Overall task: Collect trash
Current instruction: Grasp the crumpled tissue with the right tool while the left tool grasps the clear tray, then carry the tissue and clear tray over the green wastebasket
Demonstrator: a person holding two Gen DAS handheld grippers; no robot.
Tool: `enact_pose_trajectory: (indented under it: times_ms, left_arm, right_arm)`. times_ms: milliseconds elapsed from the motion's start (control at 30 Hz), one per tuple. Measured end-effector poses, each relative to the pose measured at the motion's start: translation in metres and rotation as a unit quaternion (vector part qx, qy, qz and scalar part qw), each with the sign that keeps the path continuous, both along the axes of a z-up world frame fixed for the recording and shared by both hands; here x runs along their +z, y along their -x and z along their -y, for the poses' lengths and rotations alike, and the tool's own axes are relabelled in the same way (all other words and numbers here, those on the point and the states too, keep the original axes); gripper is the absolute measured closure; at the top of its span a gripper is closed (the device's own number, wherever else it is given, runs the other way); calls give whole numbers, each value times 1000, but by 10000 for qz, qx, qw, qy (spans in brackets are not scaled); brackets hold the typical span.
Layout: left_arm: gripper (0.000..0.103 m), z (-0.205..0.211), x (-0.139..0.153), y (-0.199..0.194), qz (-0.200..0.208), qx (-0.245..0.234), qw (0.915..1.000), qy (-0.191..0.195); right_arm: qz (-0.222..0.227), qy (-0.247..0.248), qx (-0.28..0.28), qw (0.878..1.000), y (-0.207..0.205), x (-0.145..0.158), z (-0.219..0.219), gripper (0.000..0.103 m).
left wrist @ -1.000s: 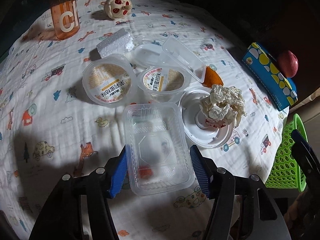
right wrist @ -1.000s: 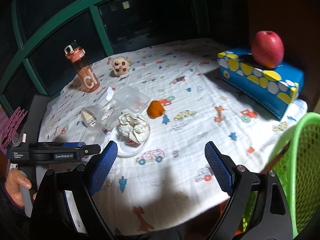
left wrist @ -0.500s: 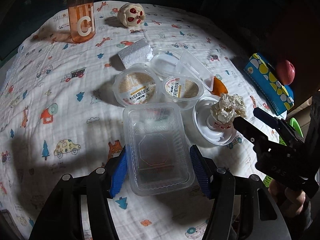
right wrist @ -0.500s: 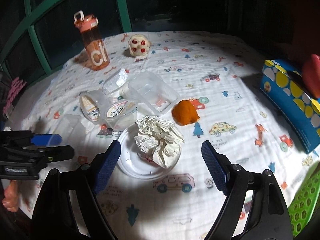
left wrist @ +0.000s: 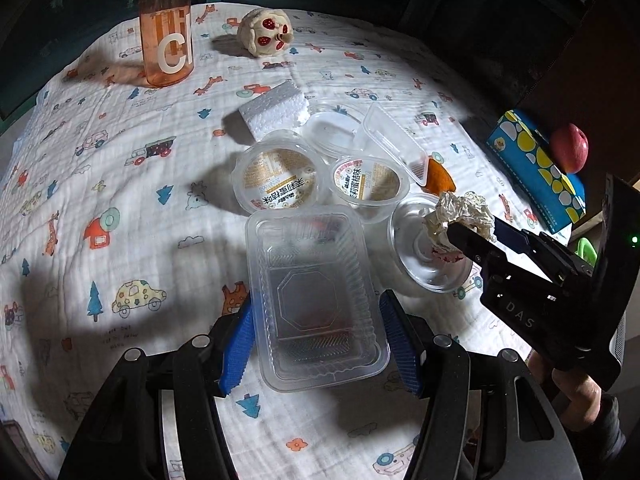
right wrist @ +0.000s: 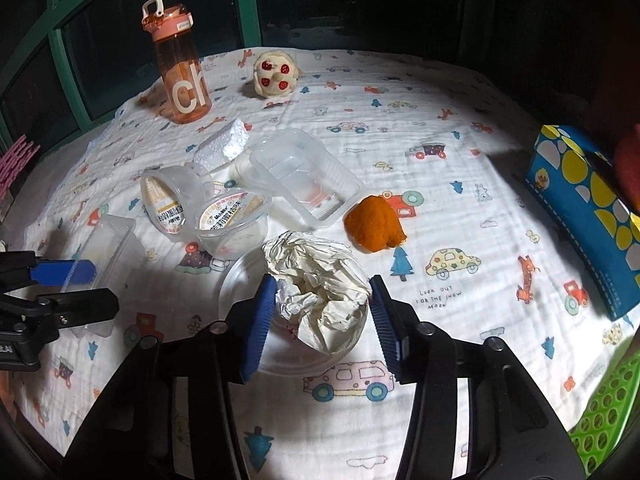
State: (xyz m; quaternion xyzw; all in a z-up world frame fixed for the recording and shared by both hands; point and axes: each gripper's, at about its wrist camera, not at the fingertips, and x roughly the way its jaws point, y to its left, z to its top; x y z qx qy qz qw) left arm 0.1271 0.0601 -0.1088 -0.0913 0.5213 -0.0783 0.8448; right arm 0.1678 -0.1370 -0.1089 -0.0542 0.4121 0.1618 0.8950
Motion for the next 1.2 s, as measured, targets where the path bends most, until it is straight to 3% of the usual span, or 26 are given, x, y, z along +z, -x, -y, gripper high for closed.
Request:
enact_pose_trajectory:
  times_ms: [500, 767, 1200]
  left_arm:
    - [45, 45, 23, 3, 251, -497, 9984, -10]
    - [45, 97, 38, 2, 394, -1012, 9941, 26]
    - [45, 190, 57, 5, 539, -1880, 9807, 88]
  right_arm:
    - [327, -810, -659, 9940, 46, 46, 65, 59]
    - [607, -874, -1301, 9858, 77, 66, 124, 59]
    - [712, -740, -2385, 9657, 117, 65, 216, 58]
